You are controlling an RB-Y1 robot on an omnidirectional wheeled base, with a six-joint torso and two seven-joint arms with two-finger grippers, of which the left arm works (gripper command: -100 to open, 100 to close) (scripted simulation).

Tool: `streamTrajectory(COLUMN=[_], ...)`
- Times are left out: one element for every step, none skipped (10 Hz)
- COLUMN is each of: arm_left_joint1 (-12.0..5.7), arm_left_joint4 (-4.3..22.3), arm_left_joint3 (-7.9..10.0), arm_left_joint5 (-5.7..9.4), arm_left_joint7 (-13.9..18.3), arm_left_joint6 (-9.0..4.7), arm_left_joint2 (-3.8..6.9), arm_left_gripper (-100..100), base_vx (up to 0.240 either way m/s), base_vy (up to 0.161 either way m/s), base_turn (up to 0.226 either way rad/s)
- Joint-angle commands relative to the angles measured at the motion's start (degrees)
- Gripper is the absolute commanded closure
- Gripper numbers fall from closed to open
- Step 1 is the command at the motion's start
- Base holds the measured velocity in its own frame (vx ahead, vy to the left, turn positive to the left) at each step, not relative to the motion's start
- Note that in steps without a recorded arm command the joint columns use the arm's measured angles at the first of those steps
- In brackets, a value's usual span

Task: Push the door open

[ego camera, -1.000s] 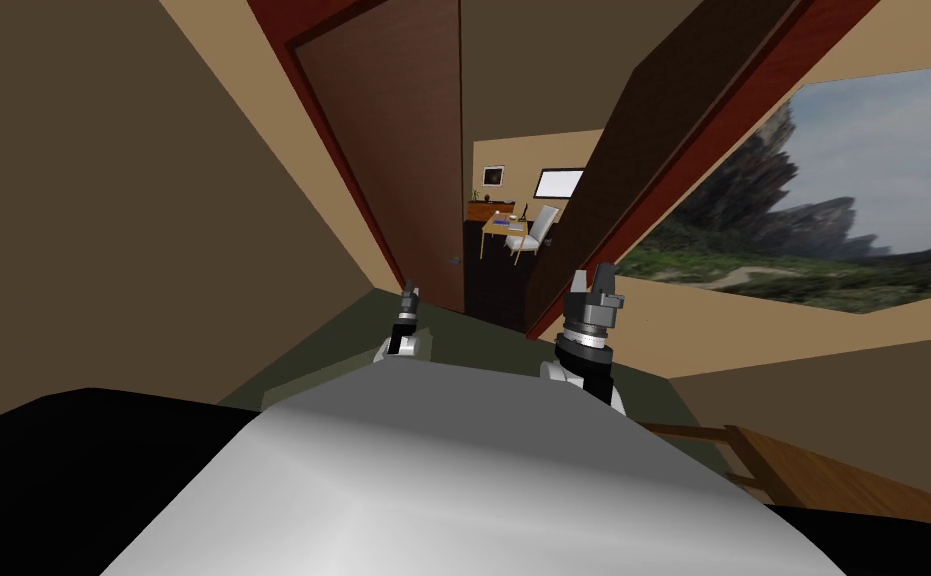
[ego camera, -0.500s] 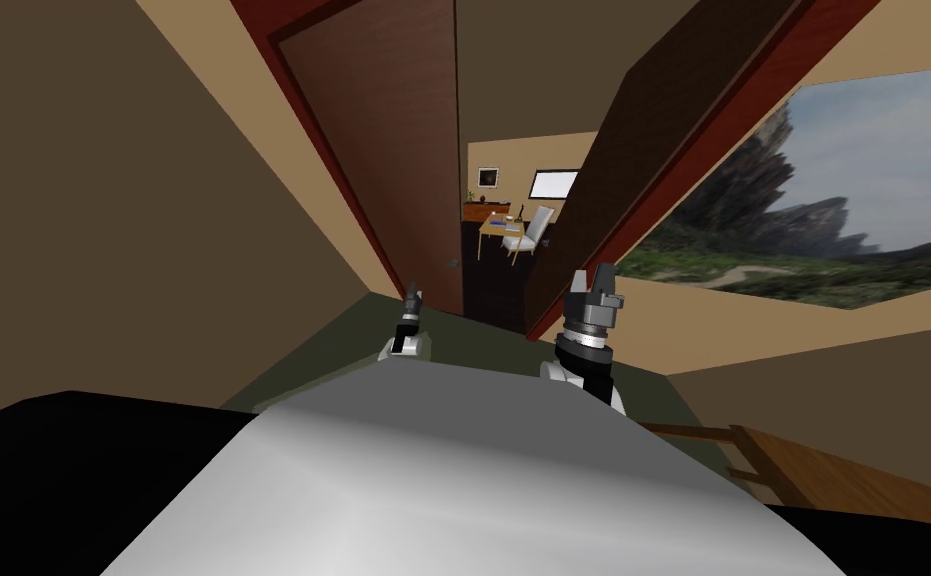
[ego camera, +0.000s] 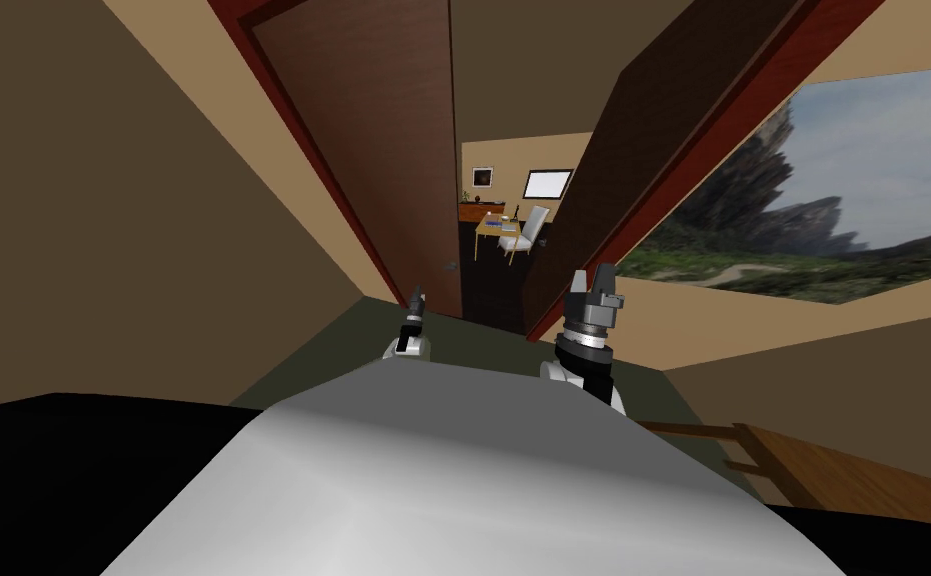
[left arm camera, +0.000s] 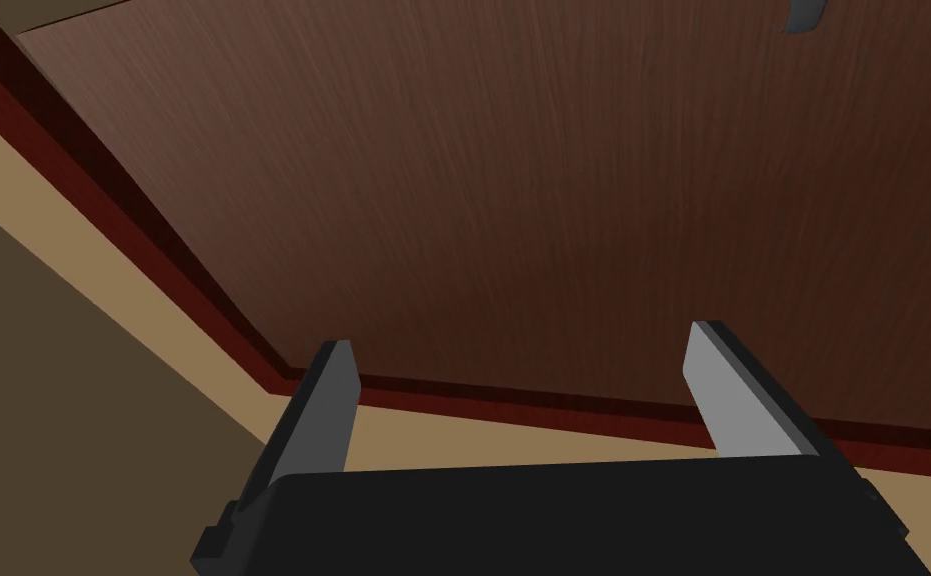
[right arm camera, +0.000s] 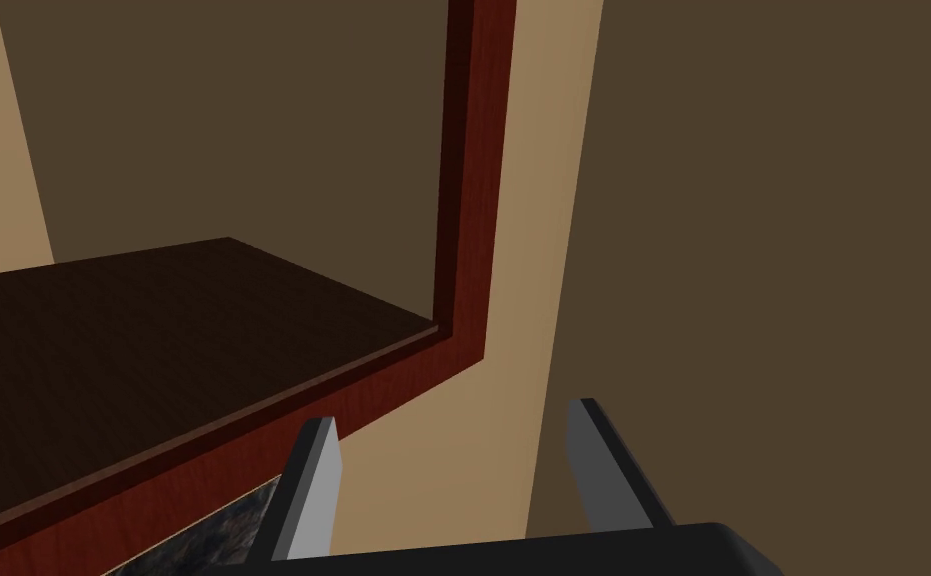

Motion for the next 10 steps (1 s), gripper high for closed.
streamTrajectory(arm_left_joint1=[-1.15, -1.86, -2.57, -3.27, -3.95, -4.62, -5.28, -5.95, -6.61, -7.22], arm_left_joint4=[2.86, 4.71, 6.68, 8.39, 10.09, 11.73, 13.3, 15.01, 16.65, 18.16], arm_left_joint3=[-0.01, -0.02, -0.03, -0.04, -0.05, -0.06, -0.07, -0.08, -0.09, -0.1], arm_left_joint5=[-0.02, -0.04, -0.06, -0.08, -0.09, -0.11, -0.13, -0.15, -0.16, -0.18], arm_left_joint7=[0.28, 0.41, 0.54, 0.67, 0.79, 0.91, 1.04, 1.16, 1.28, 1.39], arm_left_joint6=[-0.71, -1.03, -1.35, -1.66, -1.97, -2.27, -2.57, -2.87, -3.16, -3.44], arm_left_joint2=[-0.06, -0.12, -0.19, -0.26, -0.35, -0.45, -0.55, -0.65, -0.75, -0.87], arm_left_gripper=[-100, -100, -100, -100, -100, -100, -100, -100, -100, -100], base_vx=[0.077, 0.072, 0.078, 0.078, 0.075, 0.092, 0.098, 0.078, 0.089, 0.085], base_vy=[0.061, 0.072, 0.078, 0.074, 0.054, 0.067, 0.071, 0.065, 0.062, 0.069], base_turn=[-0.079, -0.085, -0.086, -0.076, -0.071, -0.064, -0.066, -0.068, -0.076, -0.087])
